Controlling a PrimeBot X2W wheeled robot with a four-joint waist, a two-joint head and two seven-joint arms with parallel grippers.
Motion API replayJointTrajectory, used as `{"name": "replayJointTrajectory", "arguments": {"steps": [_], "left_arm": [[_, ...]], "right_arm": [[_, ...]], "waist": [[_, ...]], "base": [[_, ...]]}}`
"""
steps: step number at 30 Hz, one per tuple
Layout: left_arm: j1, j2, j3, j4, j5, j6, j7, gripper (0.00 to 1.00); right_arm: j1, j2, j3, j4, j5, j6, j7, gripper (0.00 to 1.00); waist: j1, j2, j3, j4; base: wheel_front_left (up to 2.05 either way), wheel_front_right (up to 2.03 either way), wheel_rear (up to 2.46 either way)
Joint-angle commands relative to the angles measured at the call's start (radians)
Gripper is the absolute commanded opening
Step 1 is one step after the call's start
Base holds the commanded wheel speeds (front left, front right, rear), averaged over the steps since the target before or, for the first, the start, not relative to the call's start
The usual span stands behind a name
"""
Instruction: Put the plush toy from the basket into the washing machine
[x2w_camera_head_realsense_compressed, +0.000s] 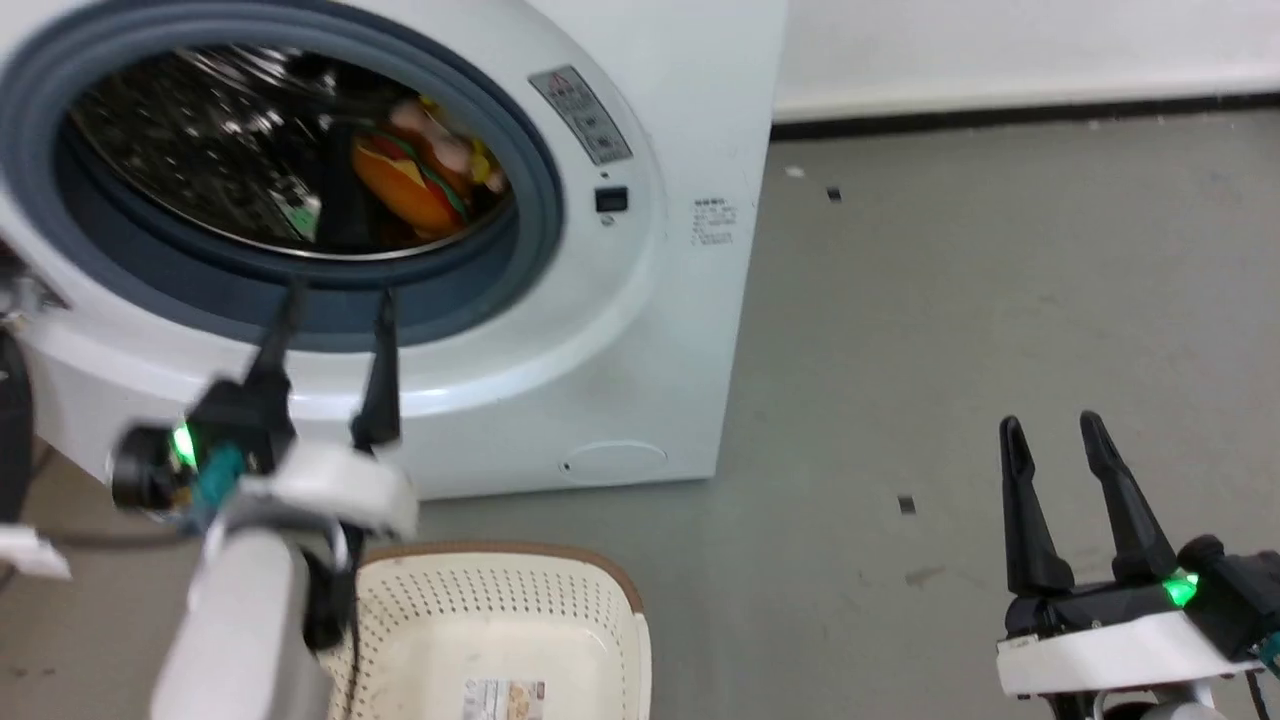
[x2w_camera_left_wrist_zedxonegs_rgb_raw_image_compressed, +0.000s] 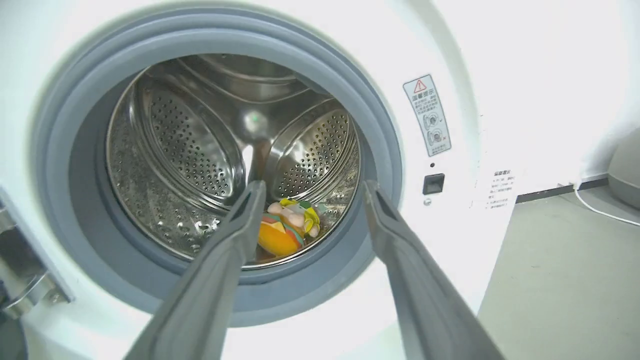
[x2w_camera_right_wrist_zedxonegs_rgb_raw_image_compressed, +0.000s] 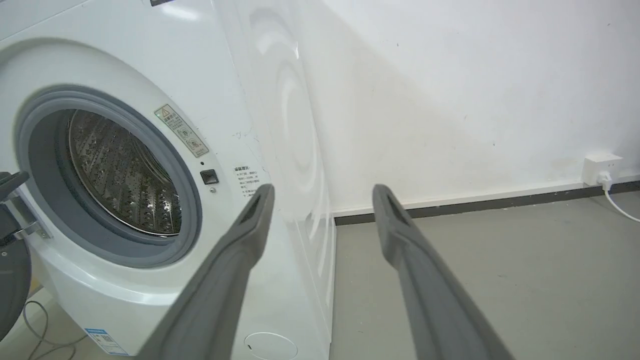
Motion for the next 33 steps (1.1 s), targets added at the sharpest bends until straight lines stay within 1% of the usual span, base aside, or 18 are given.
{"name": "replayJointTrajectory", "arguments": {"steps": [1, 6, 9, 14, 20, 27, 28, 33], "left_arm": [[0.041, -0.011, 0.003, -0.026, -0.007, 0.011, -0.005, 1.0], [0.211, -0.05, 0.006, -0.14, -0.007, 0.049, -0.005, 1.0], [0.287, -0.063, 0.014, -0.171, -0.005, 0.058, -0.005, 1.0], [0.391, -0.108, -0.023, -0.208, 0.024, 0.087, -0.005, 1.0], [0.443, -0.119, -0.057, -0.206, 0.074, 0.121, -0.005, 1.0], [0.447, -0.122, -0.065, -0.199, 0.08, 0.119, -0.005, 1.0], [0.441, -0.12, -0.064, -0.199, 0.075, 0.117, 0.001, 0.0], [0.441, -0.121, -0.061, -0.202, 0.077, 0.115, 0.006, 0.0]], "right_arm": [[0.017, 0.0, -0.003, 0.001, -0.007, 0.001, -0.004, 1.0], [0.044, 0.0, -0.011, 0.001, -0.008, 0.001, -0.004, 1.0], [0.057, 0.0, -0.008, 0.001, -0.004, 0.001, -0.004, 1.0], [0.077, 0.0, 0.0, 0.009, 0.0, 0.001, -0.004, 1.0], [0.083, 0.0, 0.005, 0.012, -0.001, 0.001, -0.004, 1.0], [0.086, 0.0, 0.008, 0.014, 0.001, 0.001, -0.004, 1.0], [0.072, 0.0, 0.008, 0.012, 0.0, 0.0, 0.0, 0.0], [0.071, 0.0, 0.007, 0.012, -0.005, 0.0, 0.005, 0.0]], "waist": [[0.0002, -0.0001, -0.035, 0.024], [0.0002, -0.0001, -0.064, 0.037], [0.0002, -0.0001, -0.073, 0.04], [0.0002, -0.0001, -0.085, 0.055], [0.0002, -0.0001, -0.083, 0.064], [0.0002, -0.0001, -0.078, 0.064], [0.0002, -0.0001, -0.079, 0.064], [0.0002, -0.0001, -0.08, 0.065]], "base": [[0.0, 0.0, 0.0], [0.0, 0.0, 0.0], [0.0, 0.0, 0.0], [0.0, 0.0, 0.0], [0.0, 0.0, 0.0], [0.0, 0.0, 0.0], [0.0, 0.0, 0.0], [0.0, 0.0, 0.0]]}}
